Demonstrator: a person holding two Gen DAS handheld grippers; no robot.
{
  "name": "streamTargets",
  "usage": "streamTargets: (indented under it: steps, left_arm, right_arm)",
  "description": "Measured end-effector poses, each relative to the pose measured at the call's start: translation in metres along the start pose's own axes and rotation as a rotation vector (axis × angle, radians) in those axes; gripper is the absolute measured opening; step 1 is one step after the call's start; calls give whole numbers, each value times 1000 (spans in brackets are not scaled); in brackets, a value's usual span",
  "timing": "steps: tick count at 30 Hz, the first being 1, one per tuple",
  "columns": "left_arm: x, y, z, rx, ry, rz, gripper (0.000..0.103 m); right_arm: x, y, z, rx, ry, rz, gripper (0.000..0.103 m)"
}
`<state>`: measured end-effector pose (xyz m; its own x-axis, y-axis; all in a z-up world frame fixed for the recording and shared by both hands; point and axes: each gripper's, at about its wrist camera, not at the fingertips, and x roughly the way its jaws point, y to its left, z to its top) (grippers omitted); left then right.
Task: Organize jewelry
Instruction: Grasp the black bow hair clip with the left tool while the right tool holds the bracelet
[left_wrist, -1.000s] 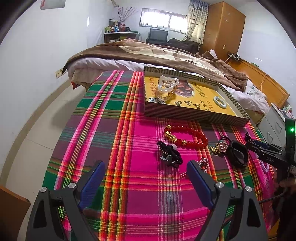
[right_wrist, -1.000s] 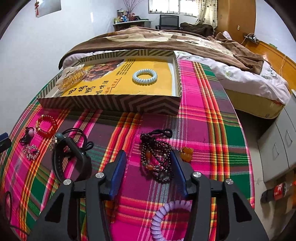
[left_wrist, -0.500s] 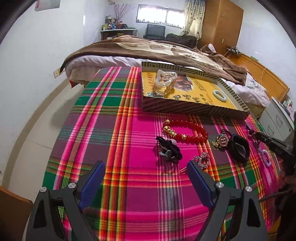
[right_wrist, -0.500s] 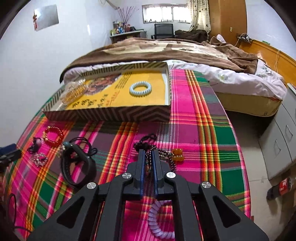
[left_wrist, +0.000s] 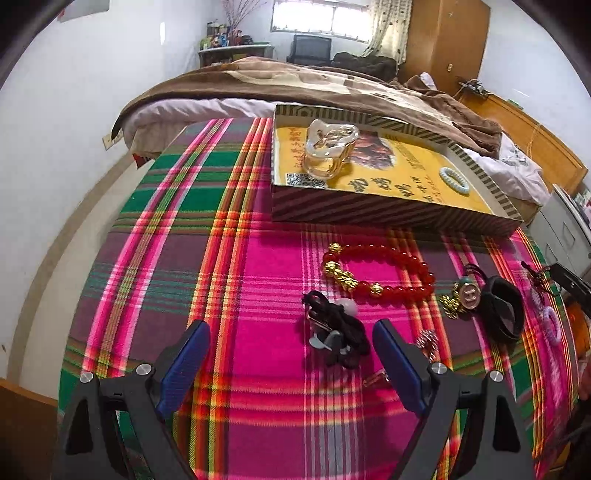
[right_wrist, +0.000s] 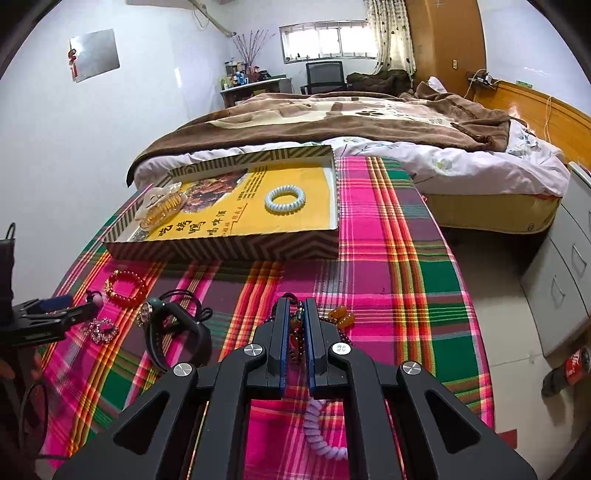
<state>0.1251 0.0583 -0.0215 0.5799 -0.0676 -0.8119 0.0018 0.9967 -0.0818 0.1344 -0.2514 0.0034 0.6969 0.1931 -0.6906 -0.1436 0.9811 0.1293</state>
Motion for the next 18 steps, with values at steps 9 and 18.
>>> streamTargets:
  steps: [9,18]
  left_arm:
    - [0,-5,4,18,-18,8,48]
    - [-5,2,7,-11,-41,-27,19]
  right_arm:
    - [1,1,0,2,2,4,7]
    - [2,0,1,6,1,-1,7]
